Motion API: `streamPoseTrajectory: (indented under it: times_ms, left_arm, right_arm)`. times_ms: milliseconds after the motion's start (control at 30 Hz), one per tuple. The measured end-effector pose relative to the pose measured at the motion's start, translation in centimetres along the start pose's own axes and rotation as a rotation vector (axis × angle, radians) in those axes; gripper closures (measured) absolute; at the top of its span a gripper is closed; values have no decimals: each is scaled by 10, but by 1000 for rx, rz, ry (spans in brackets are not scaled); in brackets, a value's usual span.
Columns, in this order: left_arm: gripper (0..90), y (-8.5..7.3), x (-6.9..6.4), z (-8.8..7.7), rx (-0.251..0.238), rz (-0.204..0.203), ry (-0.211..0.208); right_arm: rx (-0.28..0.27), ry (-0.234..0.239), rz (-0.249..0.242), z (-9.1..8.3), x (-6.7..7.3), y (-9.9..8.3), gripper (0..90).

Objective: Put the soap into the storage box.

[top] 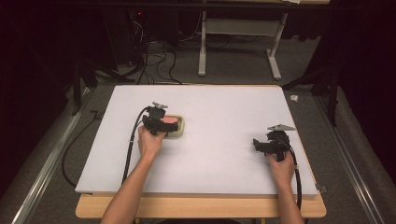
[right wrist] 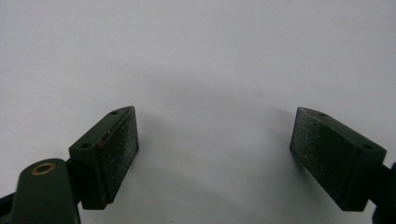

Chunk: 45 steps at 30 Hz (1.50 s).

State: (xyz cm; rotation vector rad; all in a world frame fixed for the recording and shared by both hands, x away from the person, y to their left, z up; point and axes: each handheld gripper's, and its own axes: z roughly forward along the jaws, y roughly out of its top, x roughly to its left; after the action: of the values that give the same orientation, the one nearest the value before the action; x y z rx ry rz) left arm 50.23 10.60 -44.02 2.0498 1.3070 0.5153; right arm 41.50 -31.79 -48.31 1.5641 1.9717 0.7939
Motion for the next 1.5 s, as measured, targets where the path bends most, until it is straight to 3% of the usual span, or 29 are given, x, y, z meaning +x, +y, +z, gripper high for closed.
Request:
streamPoseTrajectory:
  times_ms: [767, 1233, 1500]
  left_arm:
    - [125, 1, 1, -35, -63, 36, -18]
    - [134, -9, 7, -54, -100, 22, -28]
    - [134, -14, 7, -58, -95, 27, -34]
  right_arm:
    - [-1, 0, -2, 0, 0, 0, 160]
    - [-1, 0, -2, 0, 0, 0, 160]
    - [0, 0, -2, 0, 0, 0, 160]
